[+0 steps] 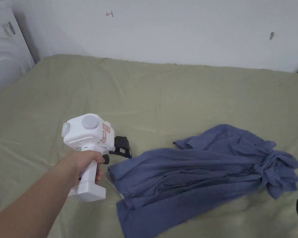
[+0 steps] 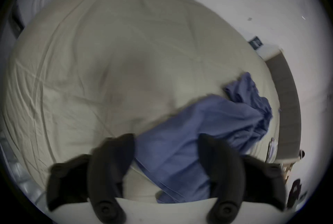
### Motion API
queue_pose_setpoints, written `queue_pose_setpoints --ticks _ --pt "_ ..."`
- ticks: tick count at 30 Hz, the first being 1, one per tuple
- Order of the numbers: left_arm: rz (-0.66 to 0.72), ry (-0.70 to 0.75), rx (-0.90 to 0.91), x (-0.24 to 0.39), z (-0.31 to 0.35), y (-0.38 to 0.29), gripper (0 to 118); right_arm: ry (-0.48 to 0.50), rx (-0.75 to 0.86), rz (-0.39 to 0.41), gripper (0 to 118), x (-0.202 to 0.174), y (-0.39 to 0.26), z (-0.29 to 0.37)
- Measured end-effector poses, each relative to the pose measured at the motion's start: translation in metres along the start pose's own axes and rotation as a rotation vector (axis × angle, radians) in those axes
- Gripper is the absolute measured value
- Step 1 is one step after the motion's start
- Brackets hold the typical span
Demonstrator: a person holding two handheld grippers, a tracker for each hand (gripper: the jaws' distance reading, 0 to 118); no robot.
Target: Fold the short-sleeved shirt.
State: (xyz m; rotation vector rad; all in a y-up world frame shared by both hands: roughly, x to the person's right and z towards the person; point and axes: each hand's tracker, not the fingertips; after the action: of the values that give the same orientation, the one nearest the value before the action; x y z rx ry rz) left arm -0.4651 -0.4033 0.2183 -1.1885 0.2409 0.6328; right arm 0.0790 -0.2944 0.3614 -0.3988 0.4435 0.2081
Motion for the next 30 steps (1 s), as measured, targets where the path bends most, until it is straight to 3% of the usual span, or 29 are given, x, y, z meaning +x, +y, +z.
queue_pose_setpoints --ticks 3,9,11,12,14,19,26,30 --pt "-0.036 0.077 -0.041 0.005 -0.008 -0.016 85 -0.002 -0.013 0.003 5 0.002 -0.003 -0.004" --pt "0.006 0.028 -0.045 -0.004 -0.026 -0.01 82 -0.006 -0.036 0.005 5 0.007 -0.006 -0.011" --pt "-0.001 0.024 -0.062 0.0 -0.027 -0.012 66 -0.004 -0.033 -0.003 5 0.007 -0.005 -0.011" --pt "-0.025 0.03 -0.075 0.003 -0.027 -0.014 48 -0.005 -0.031 -0.005 5 0.007 -0.004 -0.011" --pt "-0.06 0.067 -0.098 0.004 -0.028 -0.015 25 -0.003 -0.026 -0.005 5 0.007 -0.003 -0.01" --pt "-0.108 0.083 -0.086 -0.003 -0.029 -0.023 6 0.004 -0.016 0.0 5 0.005 -0.001 -0.009" --pt "-0.209 0.033 0.085 0.011 0.007 -0.053 0 -0.016 -0.04 0.005 5 0.025 0.002 -0.029" --pt "-0.208 -0.041 0.168 0.006 0.019 -0.061 0 -0.018 -0.206 0.021 5 0.06 -0.011 -0.088"
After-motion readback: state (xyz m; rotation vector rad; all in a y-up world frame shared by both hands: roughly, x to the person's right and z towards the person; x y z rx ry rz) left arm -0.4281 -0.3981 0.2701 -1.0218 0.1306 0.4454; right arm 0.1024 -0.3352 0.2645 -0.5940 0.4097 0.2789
